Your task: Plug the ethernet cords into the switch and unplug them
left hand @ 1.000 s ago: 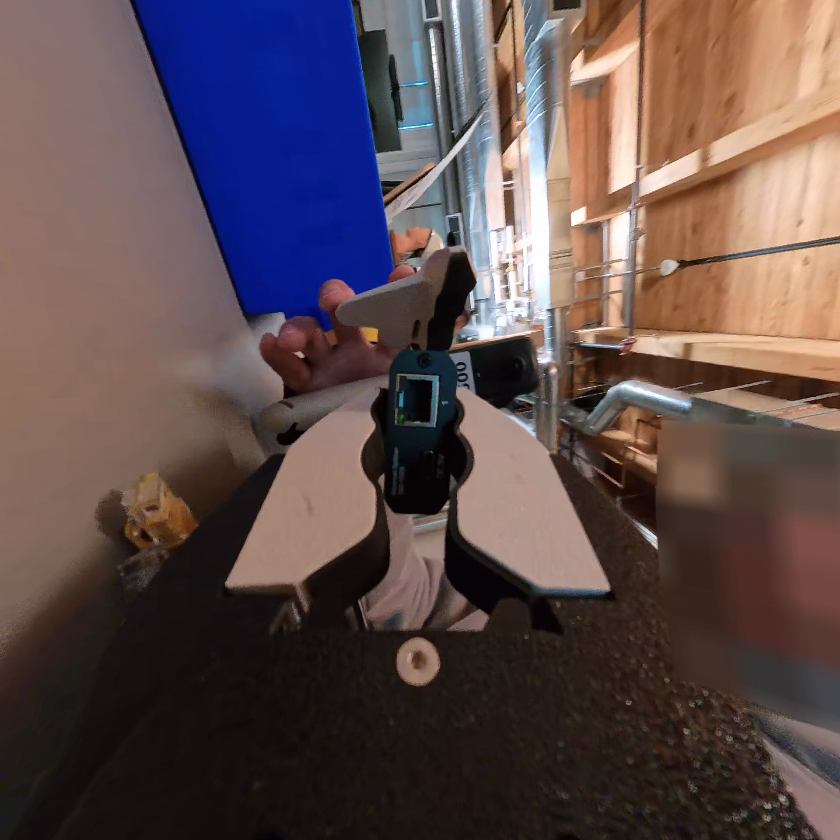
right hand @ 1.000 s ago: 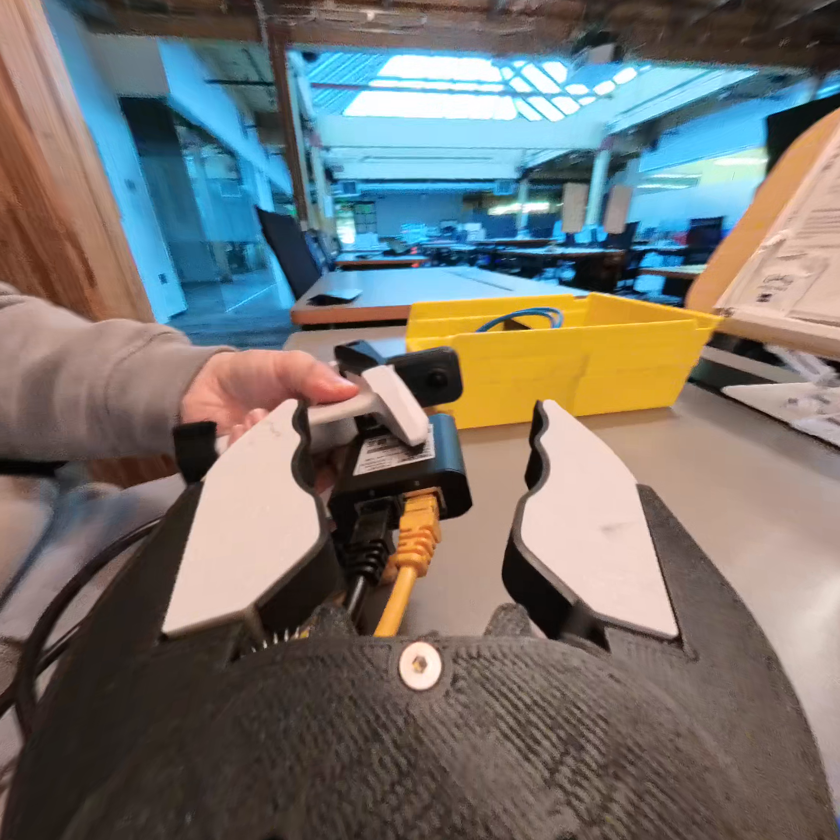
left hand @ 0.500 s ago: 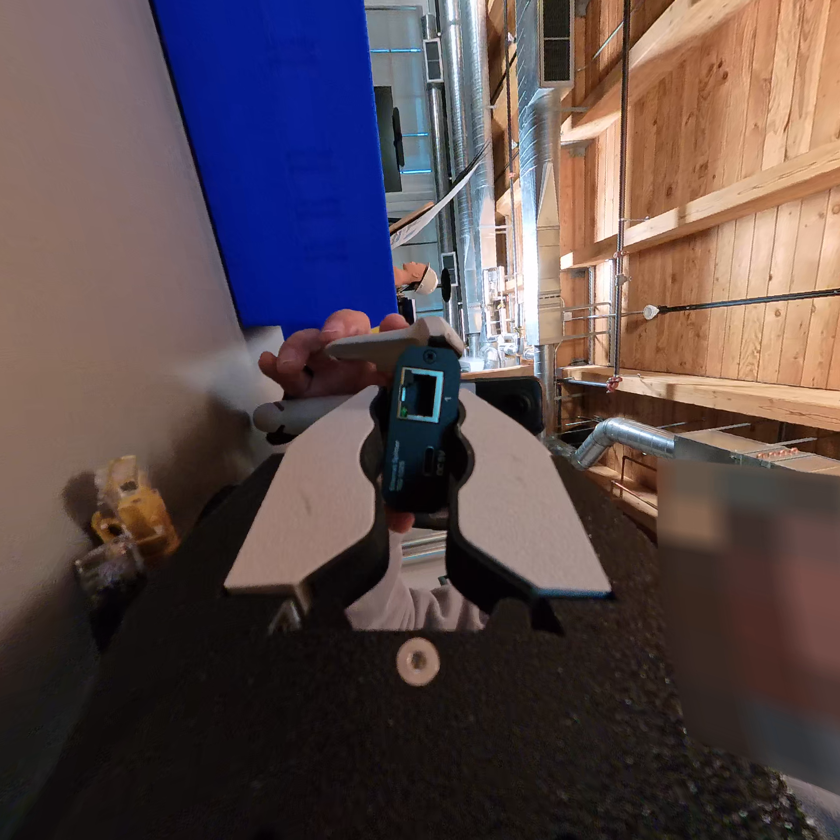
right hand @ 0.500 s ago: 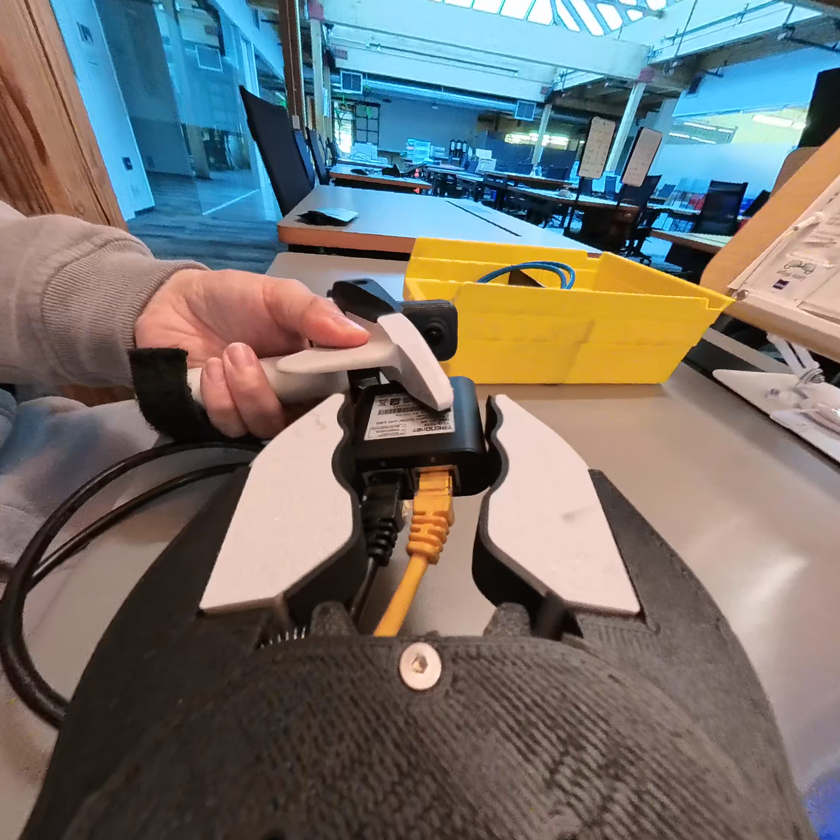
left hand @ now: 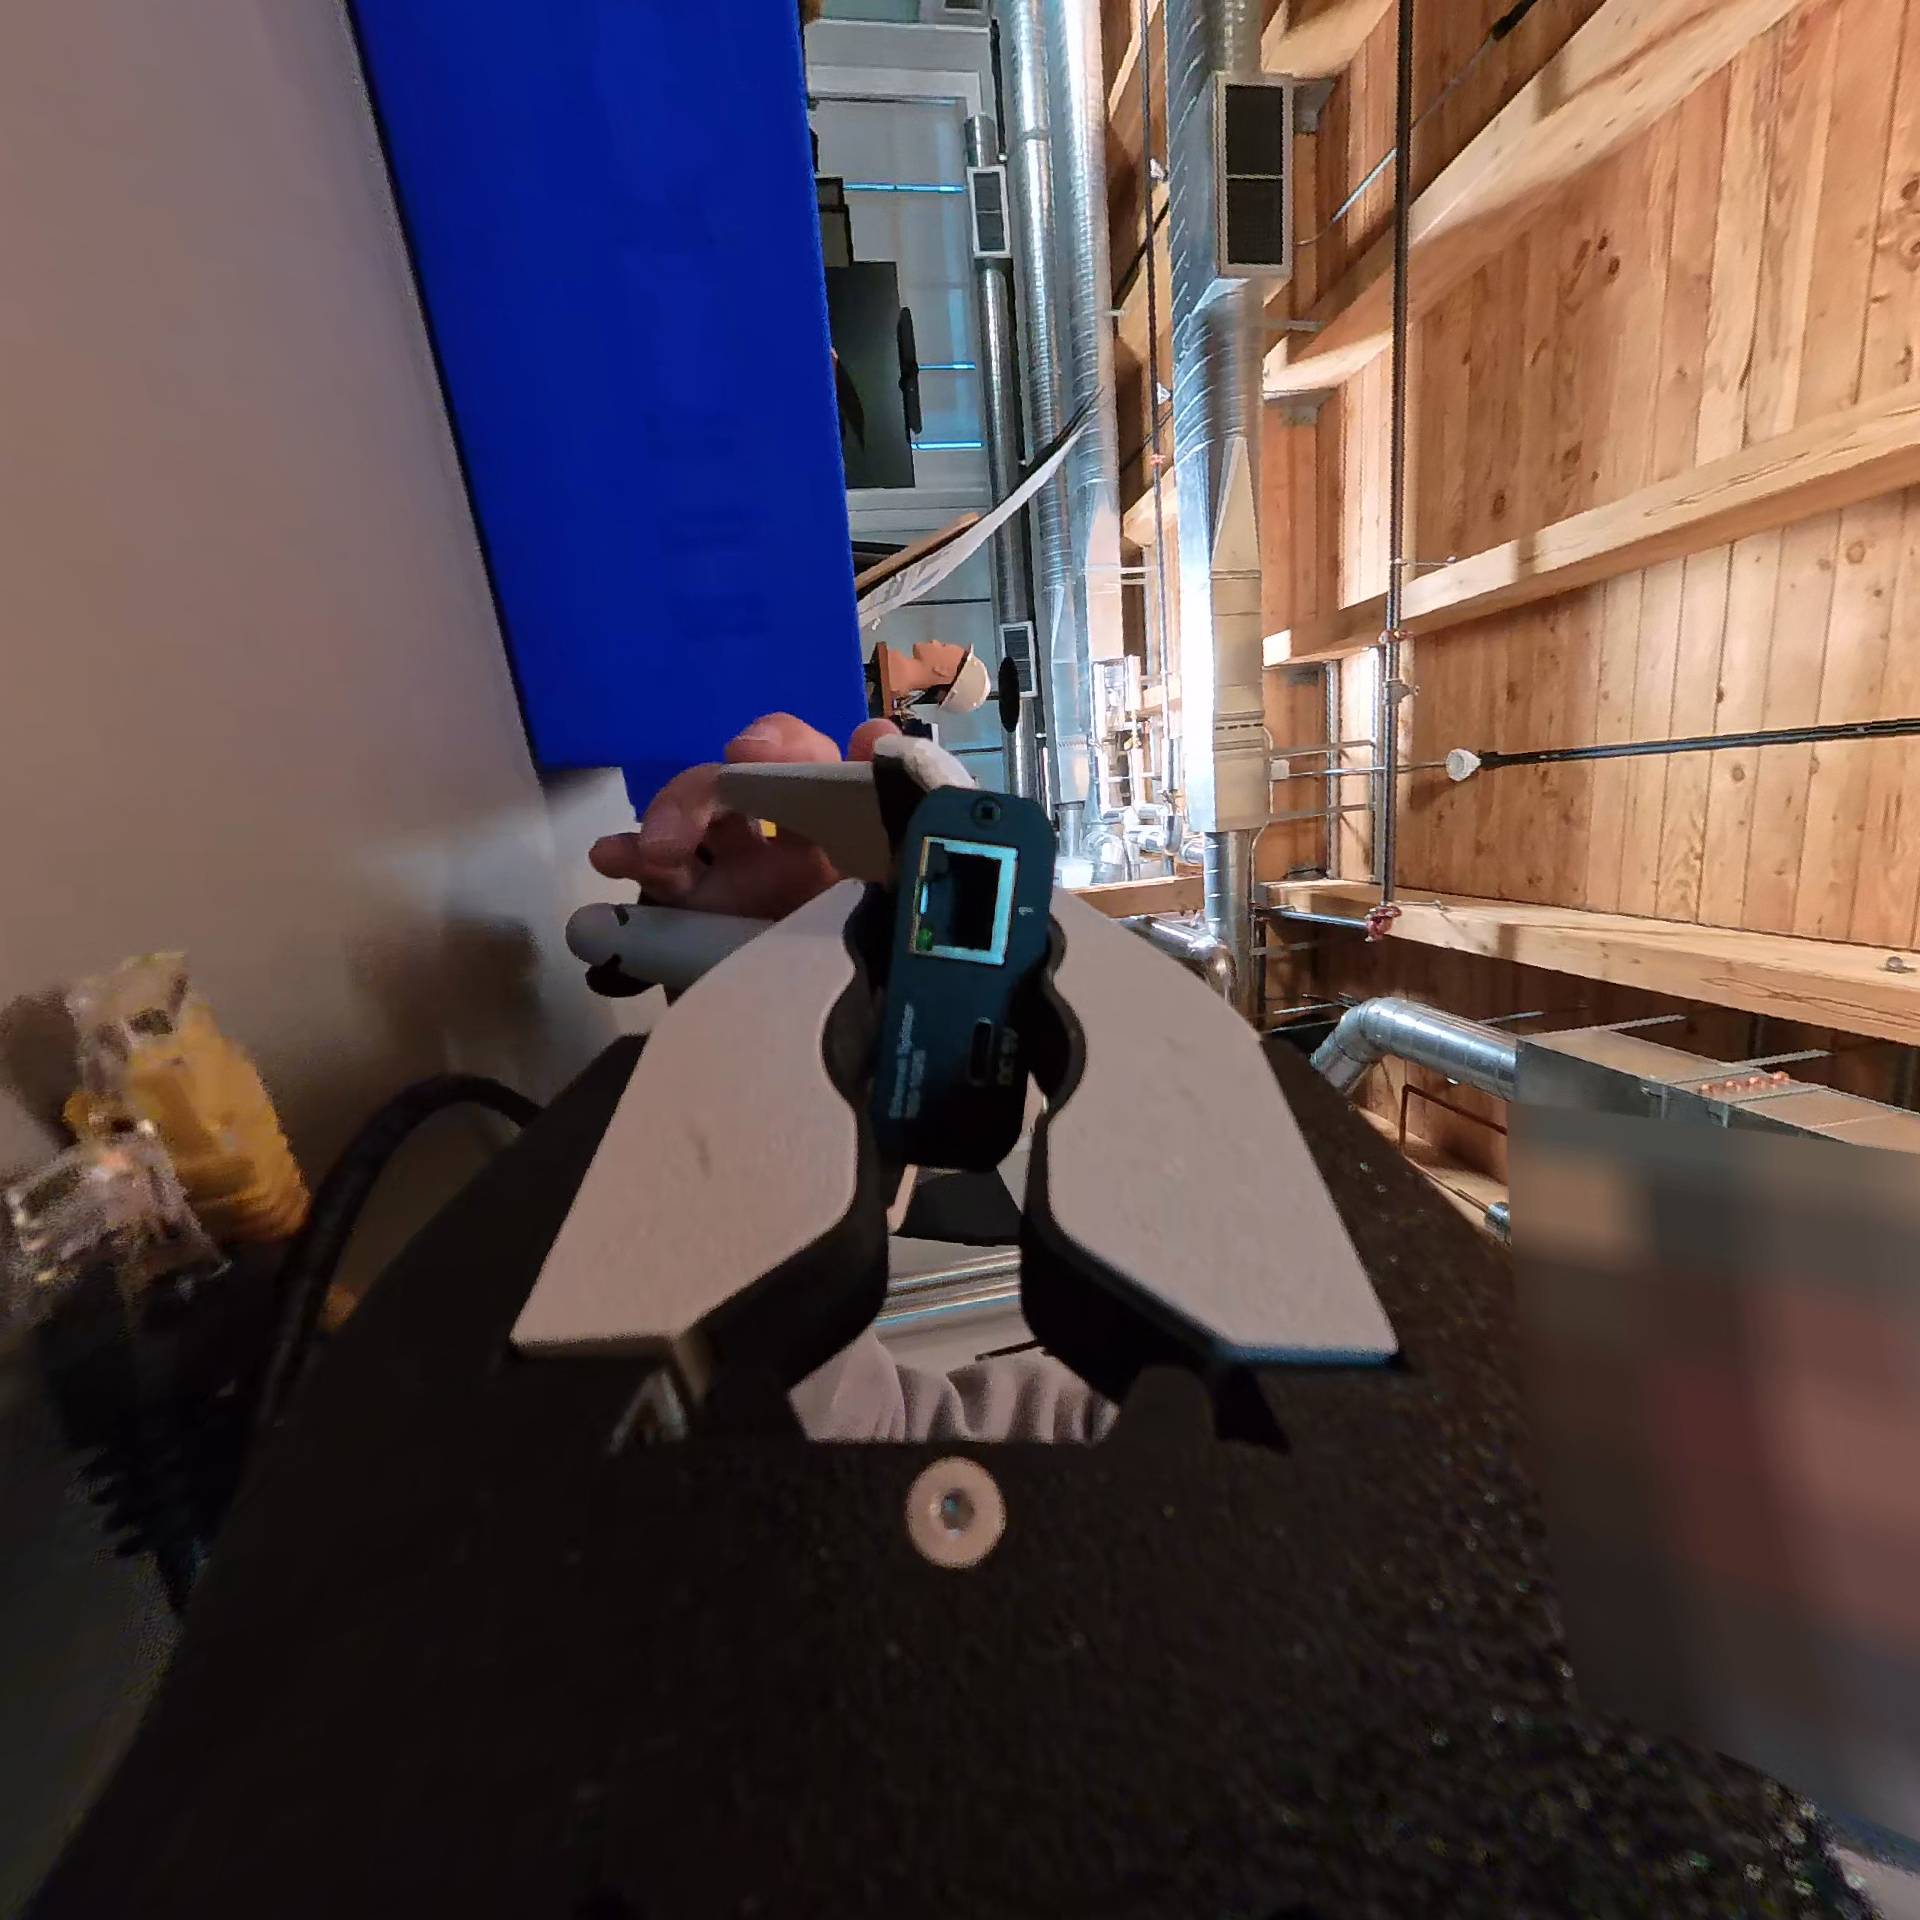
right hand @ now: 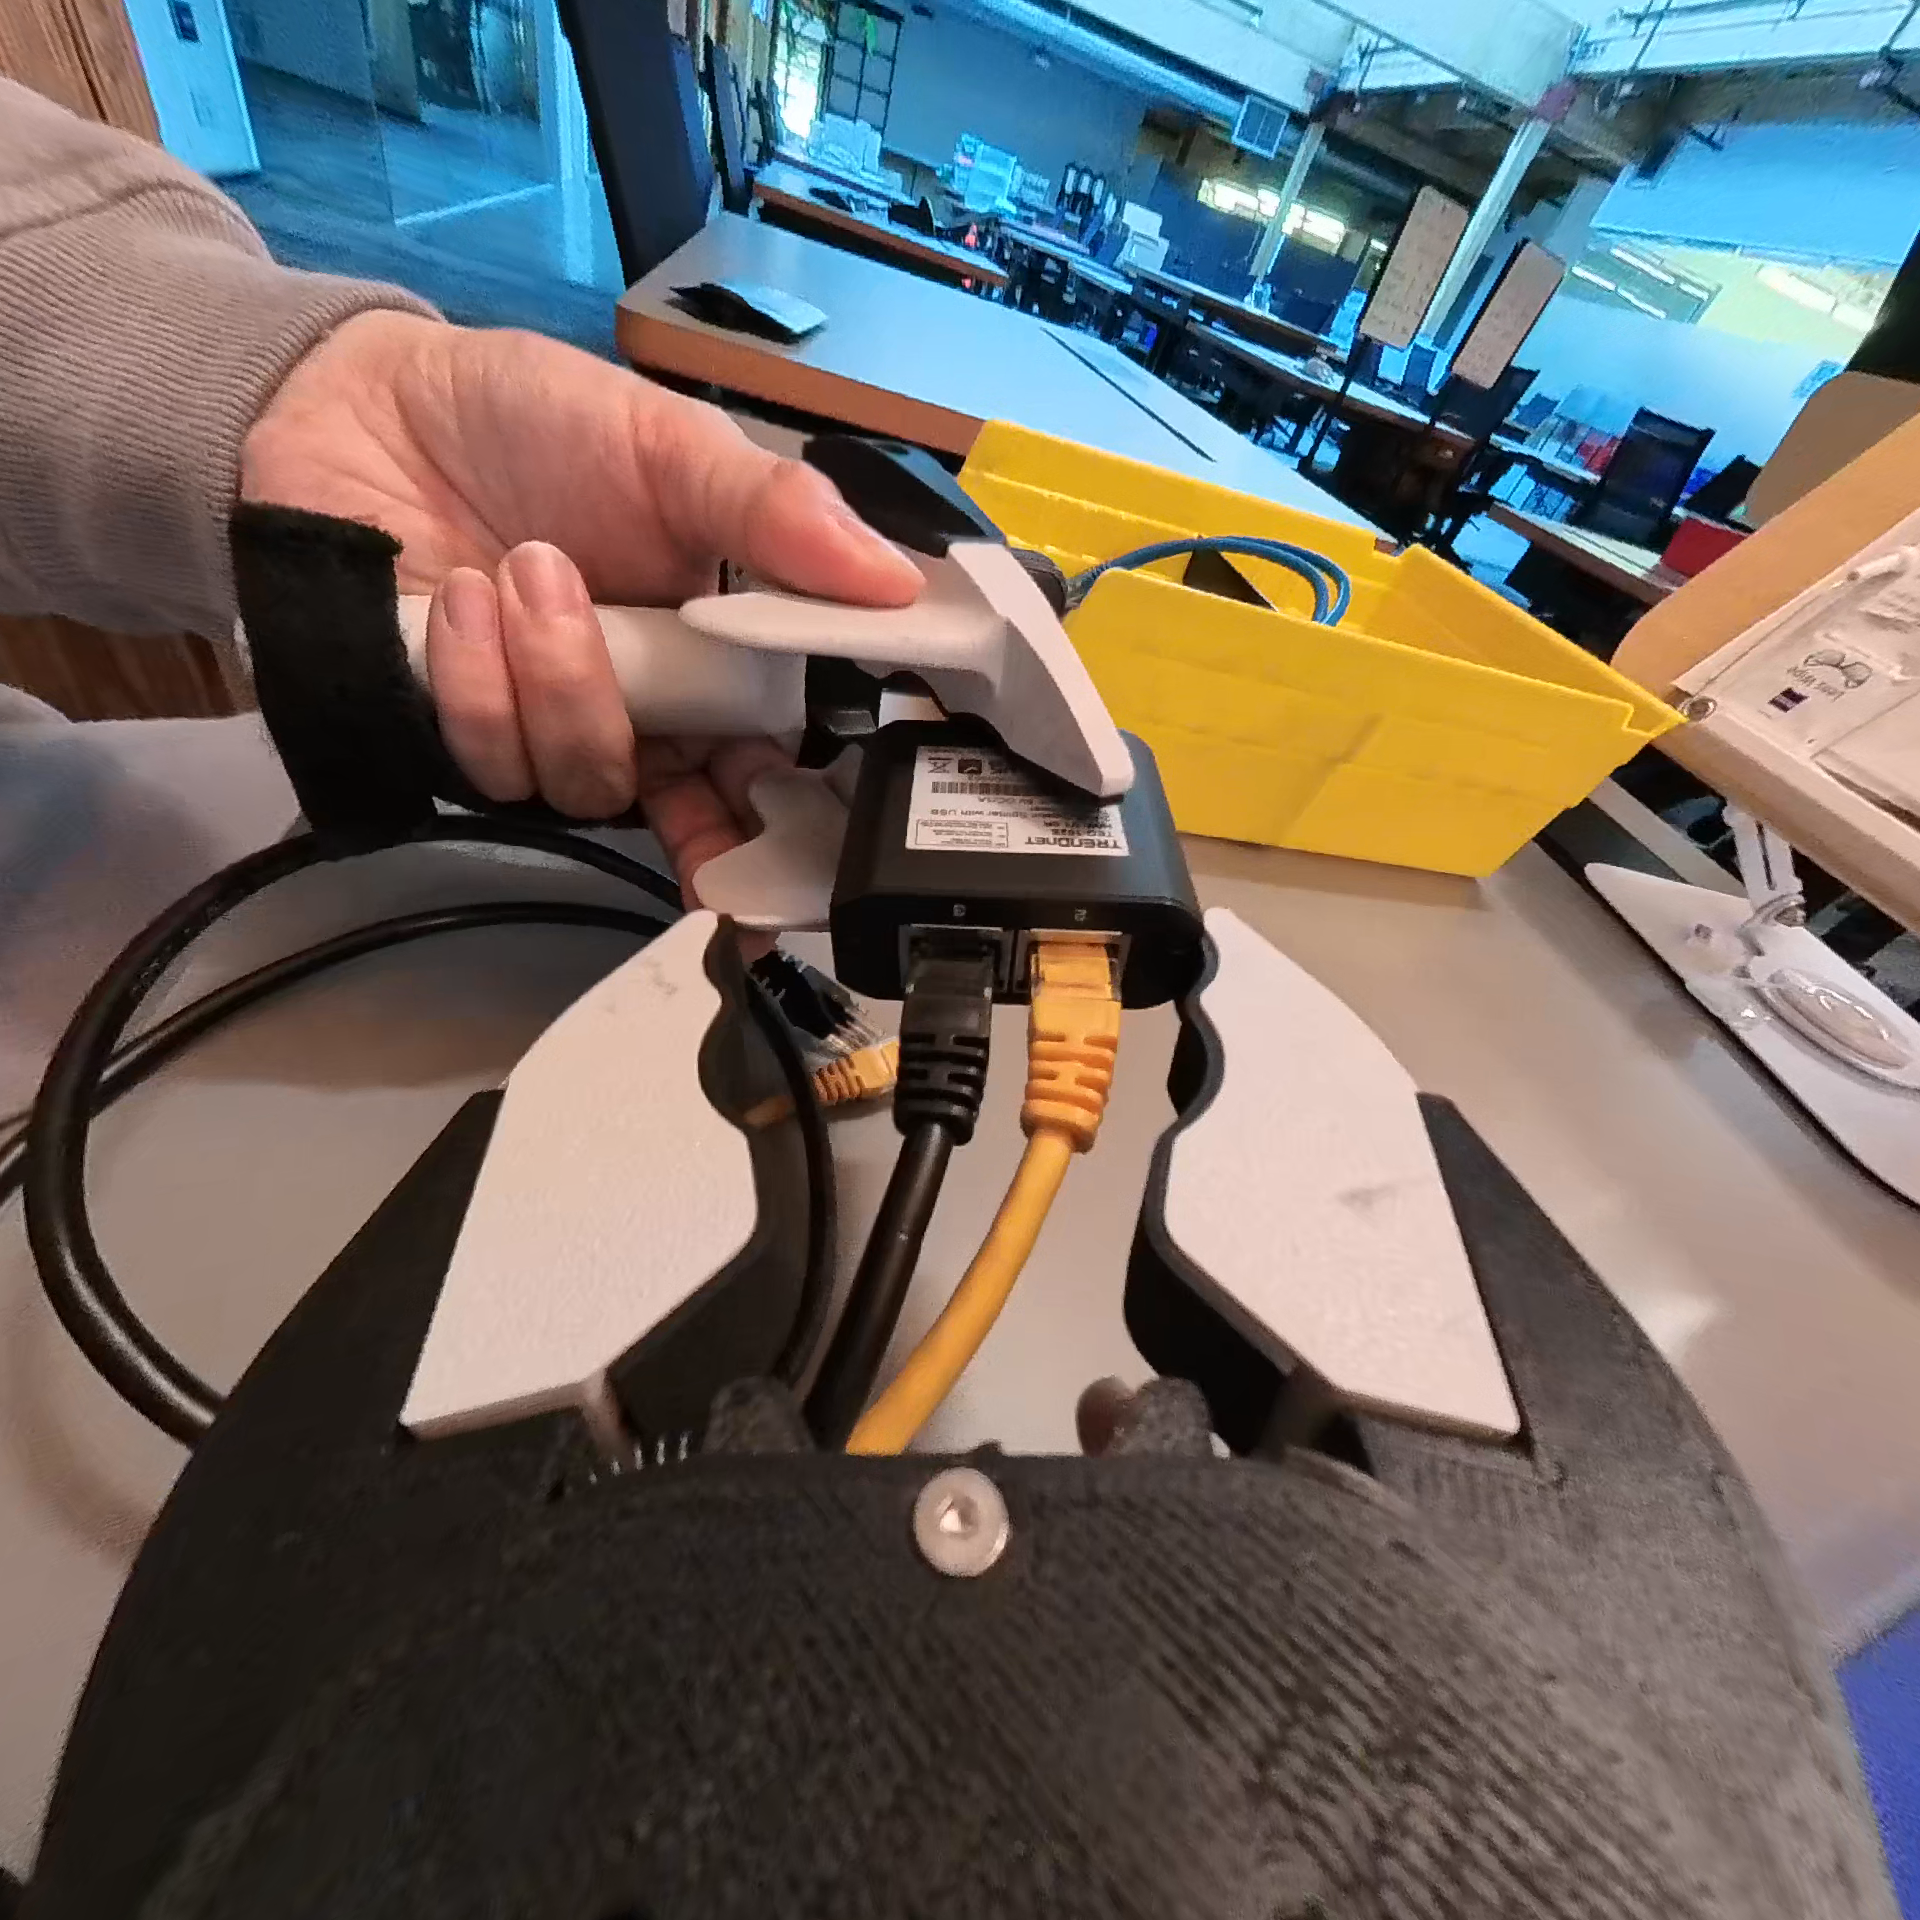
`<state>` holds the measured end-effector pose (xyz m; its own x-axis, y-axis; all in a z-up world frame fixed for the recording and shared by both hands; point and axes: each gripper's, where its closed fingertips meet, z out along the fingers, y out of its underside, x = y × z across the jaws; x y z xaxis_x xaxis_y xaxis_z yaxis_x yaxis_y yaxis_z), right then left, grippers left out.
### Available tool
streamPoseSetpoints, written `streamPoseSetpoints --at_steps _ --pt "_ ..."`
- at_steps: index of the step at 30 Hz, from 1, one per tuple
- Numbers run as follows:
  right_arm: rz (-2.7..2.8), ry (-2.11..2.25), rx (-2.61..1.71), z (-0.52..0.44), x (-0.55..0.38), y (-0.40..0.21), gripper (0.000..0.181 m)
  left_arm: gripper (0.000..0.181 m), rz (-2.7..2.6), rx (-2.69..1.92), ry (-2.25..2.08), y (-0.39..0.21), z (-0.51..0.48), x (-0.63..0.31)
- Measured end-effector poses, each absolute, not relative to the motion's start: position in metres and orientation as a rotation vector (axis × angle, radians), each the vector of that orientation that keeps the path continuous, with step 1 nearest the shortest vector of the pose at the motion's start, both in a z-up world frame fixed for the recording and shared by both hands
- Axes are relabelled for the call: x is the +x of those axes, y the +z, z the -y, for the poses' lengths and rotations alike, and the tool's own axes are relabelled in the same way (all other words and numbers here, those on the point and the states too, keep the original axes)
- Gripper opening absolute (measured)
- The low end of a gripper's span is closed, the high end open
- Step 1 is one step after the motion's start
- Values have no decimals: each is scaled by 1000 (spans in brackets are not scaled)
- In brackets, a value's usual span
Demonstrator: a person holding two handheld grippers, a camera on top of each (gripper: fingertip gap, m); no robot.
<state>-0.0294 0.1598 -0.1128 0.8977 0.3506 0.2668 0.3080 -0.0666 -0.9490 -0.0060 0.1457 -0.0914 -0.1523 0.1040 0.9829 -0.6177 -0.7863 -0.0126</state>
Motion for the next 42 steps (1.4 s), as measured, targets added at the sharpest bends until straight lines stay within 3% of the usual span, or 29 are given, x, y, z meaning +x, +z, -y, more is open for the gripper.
streamPoseSetpoints --at_steps 4,8,11,20,32,39,42 --pt "492 76 -1640 -159 -30 -112 80 25 603 1634 1982 -91 -144 -7" --pt "370 157 -1430 -153 -26 -79 60 25 576 1637 1990 -92 -148 -7" --pt "428 39 -1579 -159 -22 -101 68 25 607 1648 1983 -93 -143 -7" --pt "397 30 -1455 -160 -25 -86 64 25 569 1672 2027 -88 -149 -6" --pt "368 58 -1613 -169 -25 -104 62 25 603 1701 2039 -96 -154 -6" --pt "316 158 -1563 -161 -21 -96 62 28 932 1745 2129 -87 -165 -14" --pt "306 196 -1525 -157 -19 -91 63 37 1239 1751 2242 -56 -187 -28"
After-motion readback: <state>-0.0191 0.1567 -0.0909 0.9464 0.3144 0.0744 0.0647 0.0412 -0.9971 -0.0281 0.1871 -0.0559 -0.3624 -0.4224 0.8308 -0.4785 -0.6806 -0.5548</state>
